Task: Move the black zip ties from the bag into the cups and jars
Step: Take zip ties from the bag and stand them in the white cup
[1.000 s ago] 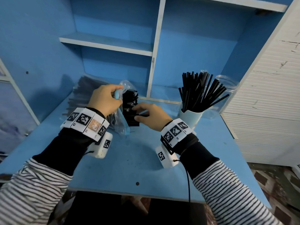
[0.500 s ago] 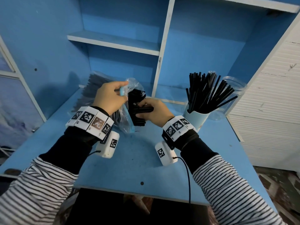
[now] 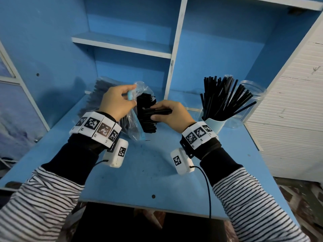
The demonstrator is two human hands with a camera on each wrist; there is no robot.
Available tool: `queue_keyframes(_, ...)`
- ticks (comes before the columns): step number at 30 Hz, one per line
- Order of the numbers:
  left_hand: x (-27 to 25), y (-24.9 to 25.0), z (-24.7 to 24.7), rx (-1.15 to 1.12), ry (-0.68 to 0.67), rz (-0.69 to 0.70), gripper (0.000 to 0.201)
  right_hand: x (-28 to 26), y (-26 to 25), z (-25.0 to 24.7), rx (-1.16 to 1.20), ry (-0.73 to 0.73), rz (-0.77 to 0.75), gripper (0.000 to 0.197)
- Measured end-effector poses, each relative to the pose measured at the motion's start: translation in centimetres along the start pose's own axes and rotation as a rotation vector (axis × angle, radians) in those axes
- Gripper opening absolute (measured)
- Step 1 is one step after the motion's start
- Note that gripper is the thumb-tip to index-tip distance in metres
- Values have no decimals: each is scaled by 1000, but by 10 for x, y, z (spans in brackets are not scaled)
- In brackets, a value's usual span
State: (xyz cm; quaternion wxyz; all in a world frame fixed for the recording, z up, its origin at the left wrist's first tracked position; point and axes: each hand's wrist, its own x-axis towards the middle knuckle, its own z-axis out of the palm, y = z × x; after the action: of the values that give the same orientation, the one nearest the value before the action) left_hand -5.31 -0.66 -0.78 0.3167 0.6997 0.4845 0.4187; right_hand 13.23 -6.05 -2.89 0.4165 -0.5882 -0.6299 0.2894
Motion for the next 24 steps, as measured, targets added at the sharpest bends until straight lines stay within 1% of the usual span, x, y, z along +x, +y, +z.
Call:
queue_keyframes(2,1,-1,0,-9,-5,-3,54,-1,2,-9,-18,-19,6,26)
queue_keyframes(4,1,-1,1,-12,-4,-6,55,-3,3,-14,29,-69,19,30)
queue_keyframes(6,1,-1,3,-14,1,-8,55,-7,1,-12,97,-132,36,36)
queue_keyframes(8,0,0,4,-16,4,-11,55,-8,-2,-4,81,-167,22,38)
queue_keyframes(10,-1,1,5,-13,6,-11,55,-7,-2,5,6,-142,-37,35)
queue_keyframes(12,-1,2,5,-5,4,-4,54,-6,-1,7,-29,-98,-63,30)
queue_keyframes(17,-2,2,2,21,-5,4,55,-10,1,-14,44,-33,-23,27)
queue_keyframes(22,-4,1,2,35,-34,15,54,-25,6,-37,123,16,-38,27)
queue_keyframes(24,-5,1,3,63,-26,30,53,-30,7,-43,106,46,-60,27)
